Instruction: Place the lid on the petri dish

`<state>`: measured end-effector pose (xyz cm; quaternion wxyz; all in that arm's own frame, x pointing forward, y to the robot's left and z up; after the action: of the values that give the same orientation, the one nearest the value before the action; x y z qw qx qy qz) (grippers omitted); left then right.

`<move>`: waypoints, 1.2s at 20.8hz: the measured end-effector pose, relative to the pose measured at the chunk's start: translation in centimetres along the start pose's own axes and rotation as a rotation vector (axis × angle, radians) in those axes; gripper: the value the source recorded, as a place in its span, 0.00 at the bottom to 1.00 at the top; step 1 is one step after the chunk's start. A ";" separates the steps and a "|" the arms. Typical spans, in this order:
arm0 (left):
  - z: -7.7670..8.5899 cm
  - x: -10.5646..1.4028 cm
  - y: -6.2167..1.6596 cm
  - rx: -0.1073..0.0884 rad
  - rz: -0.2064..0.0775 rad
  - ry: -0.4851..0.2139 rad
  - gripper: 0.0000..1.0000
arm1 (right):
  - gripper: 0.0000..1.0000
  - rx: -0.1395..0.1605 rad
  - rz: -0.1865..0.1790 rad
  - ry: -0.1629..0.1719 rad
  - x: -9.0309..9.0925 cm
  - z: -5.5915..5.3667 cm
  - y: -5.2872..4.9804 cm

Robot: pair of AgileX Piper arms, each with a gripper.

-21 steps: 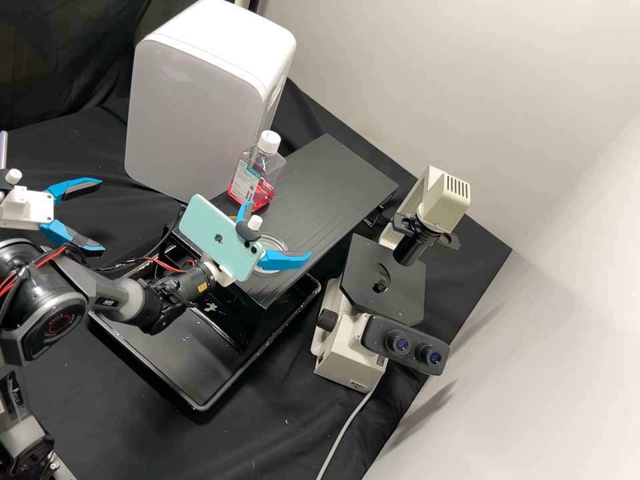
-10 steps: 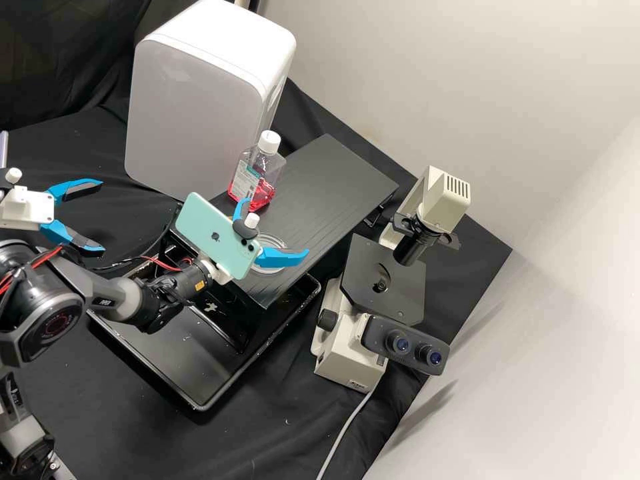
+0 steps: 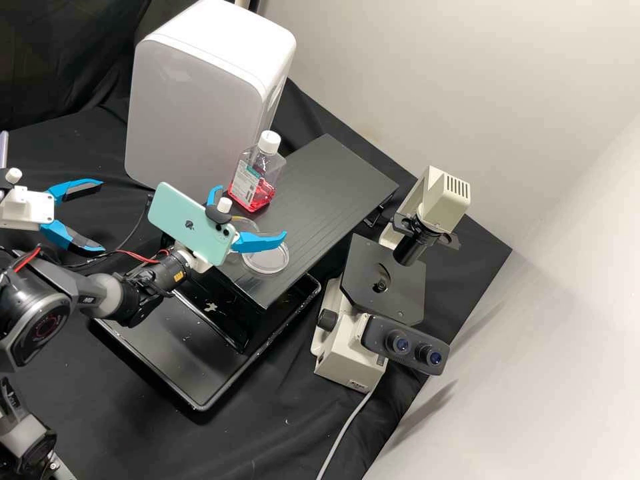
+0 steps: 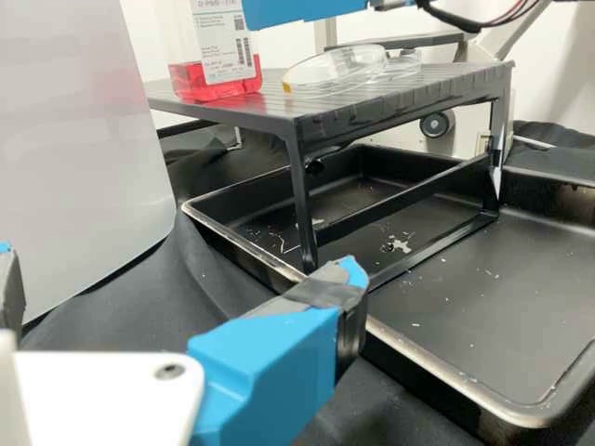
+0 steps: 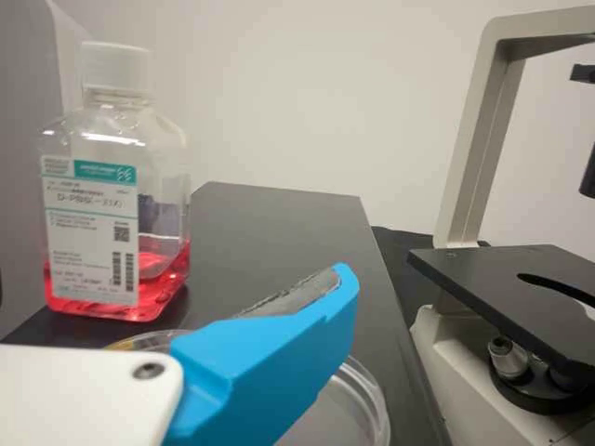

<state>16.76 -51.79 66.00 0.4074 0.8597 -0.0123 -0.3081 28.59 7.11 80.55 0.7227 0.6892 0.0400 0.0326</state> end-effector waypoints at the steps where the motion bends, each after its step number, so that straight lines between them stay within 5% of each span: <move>1: 0.0 0.0 0.00 0.000 0.000 0.000 1.00 | 1.00 -0.005 -0.002 0.004 -0.1 -0.1 -0.2; 7: 0.0 0.0 0.00 0.000 0.000 0.000 1.00 | 1.00 -0.034 -0.015 0.019 -0.8 -0.5 -1.2; 21: 0.0 0.0 0.00 0.000 0.000 0.000 1.00 | 1.00 -0.041 -0.047 -0.010 -1.6 0.4 -2.0; 25: 0.0 0.0 0.00 0.000 0.000 0.000 1.00 | 1.00 -0.035 -0.052 -0.039 -1.4 0.9 -2.5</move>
<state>16.76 -51.79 66.00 0.4074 0.8597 -0.0123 -0.3081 27.26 5.98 78.08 0.7357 0.6759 0.0431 0.0009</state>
